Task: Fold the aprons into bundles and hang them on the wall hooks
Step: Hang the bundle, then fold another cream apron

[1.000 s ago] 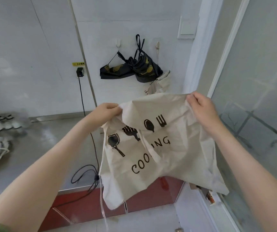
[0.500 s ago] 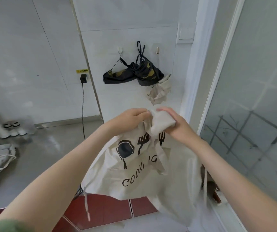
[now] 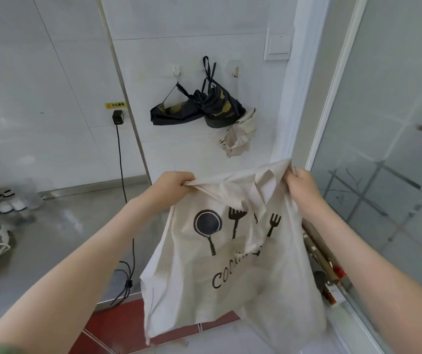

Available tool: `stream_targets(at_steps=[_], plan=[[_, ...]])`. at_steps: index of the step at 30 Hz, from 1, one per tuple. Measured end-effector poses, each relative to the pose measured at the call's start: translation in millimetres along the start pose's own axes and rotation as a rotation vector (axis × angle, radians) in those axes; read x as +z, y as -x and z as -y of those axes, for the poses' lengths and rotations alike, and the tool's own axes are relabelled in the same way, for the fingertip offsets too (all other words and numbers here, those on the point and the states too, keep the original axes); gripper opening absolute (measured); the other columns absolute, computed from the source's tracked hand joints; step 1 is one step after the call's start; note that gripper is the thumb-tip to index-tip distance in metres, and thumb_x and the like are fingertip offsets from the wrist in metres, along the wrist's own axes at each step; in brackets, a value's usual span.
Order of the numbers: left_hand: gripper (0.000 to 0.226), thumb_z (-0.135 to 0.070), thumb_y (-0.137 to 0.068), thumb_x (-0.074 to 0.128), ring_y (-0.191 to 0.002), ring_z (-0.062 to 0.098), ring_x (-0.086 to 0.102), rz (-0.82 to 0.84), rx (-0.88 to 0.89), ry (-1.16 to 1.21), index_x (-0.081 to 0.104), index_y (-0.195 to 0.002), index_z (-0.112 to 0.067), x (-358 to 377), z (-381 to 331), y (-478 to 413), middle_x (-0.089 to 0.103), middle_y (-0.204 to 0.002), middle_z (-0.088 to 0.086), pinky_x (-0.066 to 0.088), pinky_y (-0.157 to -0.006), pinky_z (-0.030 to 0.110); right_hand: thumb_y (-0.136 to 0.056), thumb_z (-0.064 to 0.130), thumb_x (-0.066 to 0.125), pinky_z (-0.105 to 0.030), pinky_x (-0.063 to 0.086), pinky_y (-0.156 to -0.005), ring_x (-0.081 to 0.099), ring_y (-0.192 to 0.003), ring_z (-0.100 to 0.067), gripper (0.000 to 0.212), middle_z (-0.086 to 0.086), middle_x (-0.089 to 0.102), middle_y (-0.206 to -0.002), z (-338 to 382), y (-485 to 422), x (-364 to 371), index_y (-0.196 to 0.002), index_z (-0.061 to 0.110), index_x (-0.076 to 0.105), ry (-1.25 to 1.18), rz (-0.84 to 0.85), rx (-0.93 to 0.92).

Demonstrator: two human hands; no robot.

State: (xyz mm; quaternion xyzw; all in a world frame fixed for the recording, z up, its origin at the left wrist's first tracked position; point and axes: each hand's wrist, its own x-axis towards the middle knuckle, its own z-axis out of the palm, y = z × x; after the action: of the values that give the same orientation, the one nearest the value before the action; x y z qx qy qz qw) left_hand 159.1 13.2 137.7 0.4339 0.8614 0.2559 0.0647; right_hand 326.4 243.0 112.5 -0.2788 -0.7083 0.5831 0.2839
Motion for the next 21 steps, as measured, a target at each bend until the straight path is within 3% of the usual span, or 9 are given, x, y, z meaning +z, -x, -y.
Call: stream_targets(at_steps=[2,5,8,12,15,19,21], plan=[[0.03,-0.005,-0.089,0.043,-0.07,0.013,0.051,-0.047,-0.064,0.135,0.057,-0.07,-0.023,-1,4,0,0.059,-0.069,-0.008,0.035,-0.058,0.02,-0.098,0.031,0.051,-0.024,0.038,-0.058,0.055,-0.057,-0.007,0.039,0.015,0.058,-0.051,-2,-1,-4,-0.061,0.019,0.051,0.001,0.003,0.029],[0.028,-0.01,-0.091,0.038,-0.066,0.016,0.047,-0.085,-0.092,0.315,0.054,-0.069,-0.017,3,-1,-3,0.056,-0.065,-0.007,0.035,-0.061,0.027,-0.094,0.034,0.057,-0.036,0.051,-0.078,0.066,-0.085,-0.022,0.022,0.002,0.07,-0.082,-7,-4,-5,-0.08,0.019,0.064,0.05,0.04,0.062],[0.03,-0.016,-0.095,0.038,-0.066,0.018,0.045,-0.121,-0.111,0.372,0.05,-0.067,-0.016,8,-6,-8,0.053,-0.068,0.001,0.033,-0.061,0.028,-0.089,0.024,0.064,-0.042,0.051,-0.093,0.066,-0.098,-0.019,0.013,0.0,0.071,-0.102,-13,-3,-7,-0.101,0.02,0.065,0.021,0.049,0.045],[0.028,-0.01,-0.094,0.033,-0.074,0.023,0.049,-0.105,-0.151,0.205,0.053,-0.074,-0.01,8,3,-11,0.062,-0.081,0.011,0.035,-0.06,0.029,-0.086,0.012,0.067,-0.039,0.051,-0.09,0.064,-0.102,-0.018,0.029,-0.002,0.066,-0.112,-12,2,-9,-0.114,0.015,0.058,0.024,0.112,0.039],[0.03,-0.009,-0.096,0.032,-0.093,0.027,0.055,-0.141,-0.209,0.173,0.061,-0.1,-0.005,6,19,-9,0.065,-0.101,0.011,0.038,-0.071,0.029,-0.088,0.001,0.061,-0.04,0.05,-0.087,0.063,-0.097,-0.027,0.024,-0.013,0.063,-0.104,-7,8,-12,-0.109,0.0,0.052,-0.037,0.183,0.032],[0.026,-0.01,-0.095,0.036,-0.067,0.02,0.049,-0.321,-0.107,0.323,0.053,-0.076,-0.015,-3,22,4,0.056,-0.071,0.003,0.034,-0.058,0.029,-0.088,0.0,0.06,-0.03,0.052,-0.077,0.065,-0.081,-0.017,0.009,-0.005,0.067,-0.088,9,13,-14,-0.093,0.008,0.058,-0.208,0.106,-0.113],[0.022,-0.01,-0.095,0.04,-0.071,0.02,0.052,-0.221,-0.069,0.213,0.057,-0.081,-0.015,2,23,10,0.059,-0.075,0.004,0.036,-0.059,0.03,-0.09,0.012,0.062,-0.038,0.054,-0.079,0.067,-0.086,-0.025,0.004,-0.011,0.069,-0.094,8,10,-10,-0.093,0.013,0.062,-0.067,0.047,-0.141]])
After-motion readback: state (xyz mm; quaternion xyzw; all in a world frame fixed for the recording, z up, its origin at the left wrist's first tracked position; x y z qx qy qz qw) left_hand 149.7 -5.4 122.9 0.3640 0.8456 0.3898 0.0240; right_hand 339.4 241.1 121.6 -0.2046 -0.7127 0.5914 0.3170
